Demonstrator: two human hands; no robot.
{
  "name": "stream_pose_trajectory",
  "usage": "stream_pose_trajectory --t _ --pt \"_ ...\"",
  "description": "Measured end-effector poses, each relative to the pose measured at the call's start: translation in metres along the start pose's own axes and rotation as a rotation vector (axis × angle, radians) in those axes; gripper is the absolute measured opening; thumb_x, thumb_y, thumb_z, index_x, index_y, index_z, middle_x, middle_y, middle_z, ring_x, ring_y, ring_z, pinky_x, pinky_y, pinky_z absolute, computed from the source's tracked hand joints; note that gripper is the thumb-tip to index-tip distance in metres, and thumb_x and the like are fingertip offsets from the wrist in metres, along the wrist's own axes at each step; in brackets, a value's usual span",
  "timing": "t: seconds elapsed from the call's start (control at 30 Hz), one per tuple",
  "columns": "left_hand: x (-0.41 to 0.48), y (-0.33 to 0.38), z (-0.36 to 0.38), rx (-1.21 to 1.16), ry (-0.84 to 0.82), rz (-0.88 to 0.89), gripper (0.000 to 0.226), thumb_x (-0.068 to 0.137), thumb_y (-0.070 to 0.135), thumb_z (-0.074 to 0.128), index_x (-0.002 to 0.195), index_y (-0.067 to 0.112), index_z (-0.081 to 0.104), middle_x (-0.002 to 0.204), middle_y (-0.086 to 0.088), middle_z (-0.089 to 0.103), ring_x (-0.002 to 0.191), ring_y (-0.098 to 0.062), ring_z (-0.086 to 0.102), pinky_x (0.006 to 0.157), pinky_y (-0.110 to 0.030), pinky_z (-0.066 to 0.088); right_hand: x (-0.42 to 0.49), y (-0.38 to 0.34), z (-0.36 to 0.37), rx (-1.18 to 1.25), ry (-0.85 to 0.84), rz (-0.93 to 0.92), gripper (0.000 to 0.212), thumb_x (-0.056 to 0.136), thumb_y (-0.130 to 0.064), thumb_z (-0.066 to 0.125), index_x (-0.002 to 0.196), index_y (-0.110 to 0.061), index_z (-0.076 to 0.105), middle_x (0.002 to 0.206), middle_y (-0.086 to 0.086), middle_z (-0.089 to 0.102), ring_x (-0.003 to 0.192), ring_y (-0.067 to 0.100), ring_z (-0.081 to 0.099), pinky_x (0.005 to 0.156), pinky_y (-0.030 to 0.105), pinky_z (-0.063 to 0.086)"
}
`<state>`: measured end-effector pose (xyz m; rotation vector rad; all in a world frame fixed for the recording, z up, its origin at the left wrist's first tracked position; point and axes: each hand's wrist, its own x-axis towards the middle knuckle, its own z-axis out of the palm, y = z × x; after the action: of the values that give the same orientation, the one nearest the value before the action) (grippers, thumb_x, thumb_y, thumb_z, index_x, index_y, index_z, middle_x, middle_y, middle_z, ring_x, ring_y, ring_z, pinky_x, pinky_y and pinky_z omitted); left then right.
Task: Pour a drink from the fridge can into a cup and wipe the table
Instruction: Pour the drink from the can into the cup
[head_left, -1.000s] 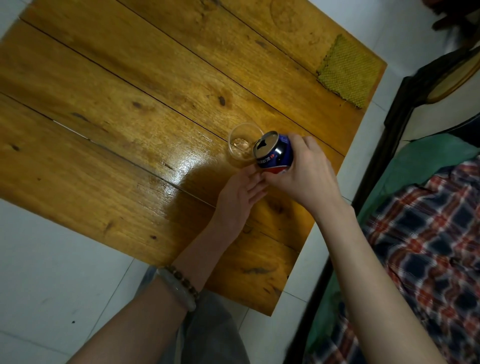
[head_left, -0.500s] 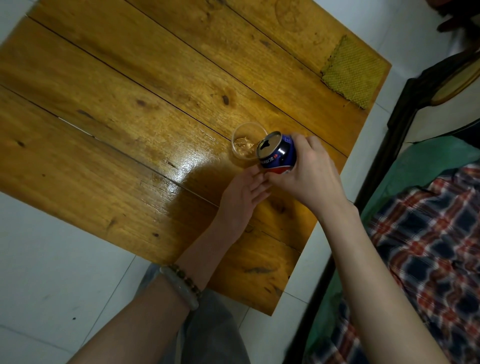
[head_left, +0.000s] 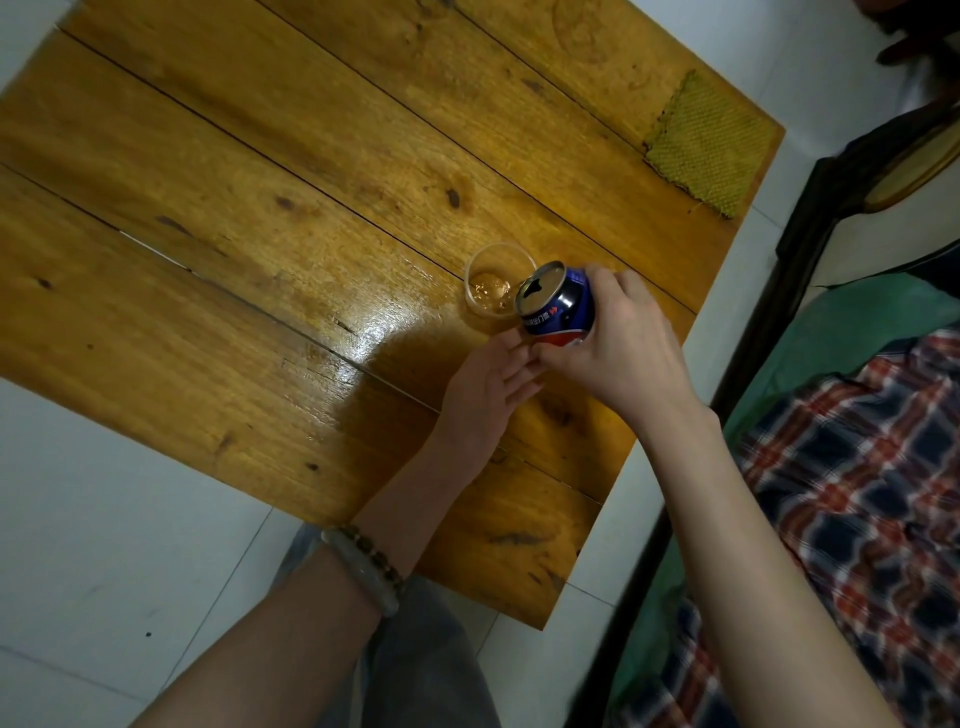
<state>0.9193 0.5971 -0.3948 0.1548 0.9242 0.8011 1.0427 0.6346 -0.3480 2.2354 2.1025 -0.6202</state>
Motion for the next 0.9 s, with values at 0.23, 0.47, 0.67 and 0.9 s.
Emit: stream_pose_trajectory --t 0.23,0.47,0.67,0.9 --pt "-0.0023 0.0015 0.0034 0.002 -0.011 0.003 0.028 0.099 0.021 0.033 0.112 0.020 0.058 0.106 0.002 0.067 0.108 -0.012 0.060 0.103 -0.036 0.039 0.0010 0.0011 -0.0004 -0.010 -0.006 0.003 0.084 0.067 -0.044 0.075 0.136 -0.014 0.038 0.121 0.010 0.049 0.112 0.027 0.049 0.083 0.037 0.046" --pt "-0.0053 0.0057 0.0085 -0.038 -0.049 -0.033 0.030 0.101 0.020 0.028 0.120 0.017 0.051 0.127 -0.005 0.058 0.131 -0.022 0.042 0.111 -0.038 0.029 0.0014 0.0016 -0.0019 -0.016 -0.004 -0.006 0.083 0.068 -0.042 0.075 0.136 -0.014 0.038 0.122 0.011 0.049 0.113 0.027 0.049 0.084 0.037 0.048" --pt "-0.0039 0.0046 0.0074 -0.021 -0.014 -0.037 0.032 0.100 0.022 0.030 0.124 0.015 0.051 0.122 -0.007 0.060 0.128 -0.022 0.047 0.112 -0.041 0.029 0.0025 0.0019 -0.0014 -0.022 -0.015 -0.003 0.084 0.068 -0.042 0.075 0.137 -0.014 0.037 0.124 0.011 0.048 0.114 0.027 0.048 0.086 0.038 0.047" --pt "-0.0043 0.0053 0.0083 -0.007 -0.033 -0.052 0.041 0.100 0.023 0.027 0.137 0.012 0.040 0.141 -0.012 0.047 0.132 -0.022 0.041 0.114 -0.041 0.025 0.0030 0.0017 -0.0016 -0.031 -0.014 -0.004 0.083 0.068 -0.042 0.075 0.136 -0.014 0.038 0.123 0.010 0.049 0.113 0.027 0.048 0.084 0.036 0.046"
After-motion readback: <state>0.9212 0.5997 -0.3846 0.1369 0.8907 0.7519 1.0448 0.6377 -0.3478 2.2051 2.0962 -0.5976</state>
